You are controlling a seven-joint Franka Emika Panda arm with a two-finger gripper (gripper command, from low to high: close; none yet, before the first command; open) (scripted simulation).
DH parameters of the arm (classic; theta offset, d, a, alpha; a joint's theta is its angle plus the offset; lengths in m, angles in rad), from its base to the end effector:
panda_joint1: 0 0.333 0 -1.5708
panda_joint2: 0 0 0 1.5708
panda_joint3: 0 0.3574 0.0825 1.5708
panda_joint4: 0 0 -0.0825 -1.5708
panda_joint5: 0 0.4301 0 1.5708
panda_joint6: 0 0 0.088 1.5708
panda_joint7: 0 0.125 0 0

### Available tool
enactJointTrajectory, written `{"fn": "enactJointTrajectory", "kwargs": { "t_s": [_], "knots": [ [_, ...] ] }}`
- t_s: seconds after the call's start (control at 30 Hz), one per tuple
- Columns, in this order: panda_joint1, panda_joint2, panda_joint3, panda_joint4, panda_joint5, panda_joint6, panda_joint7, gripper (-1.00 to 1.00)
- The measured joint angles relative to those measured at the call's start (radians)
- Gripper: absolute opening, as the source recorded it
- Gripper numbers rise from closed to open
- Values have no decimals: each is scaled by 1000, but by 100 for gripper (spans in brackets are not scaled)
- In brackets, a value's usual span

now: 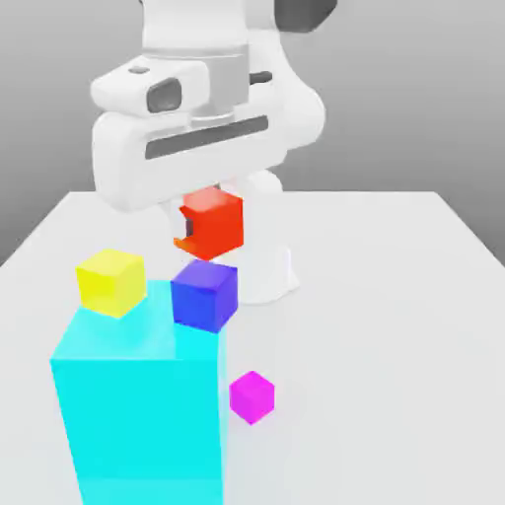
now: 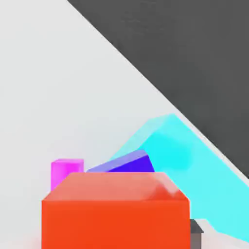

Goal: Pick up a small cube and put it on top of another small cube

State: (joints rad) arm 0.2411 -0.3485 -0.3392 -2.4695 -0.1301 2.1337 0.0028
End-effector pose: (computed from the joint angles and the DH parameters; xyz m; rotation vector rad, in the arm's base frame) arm 0.4539 -0.0524 0.4093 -3.1375 0.0188 0.0025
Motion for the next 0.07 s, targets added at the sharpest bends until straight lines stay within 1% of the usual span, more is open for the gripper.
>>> {"fn": "enactJointTrajectory", "kwargs": {
  "t_s": [0.07],
  "knots": [
    [0,0,0,0,0,0,0,100]
  ]
}}
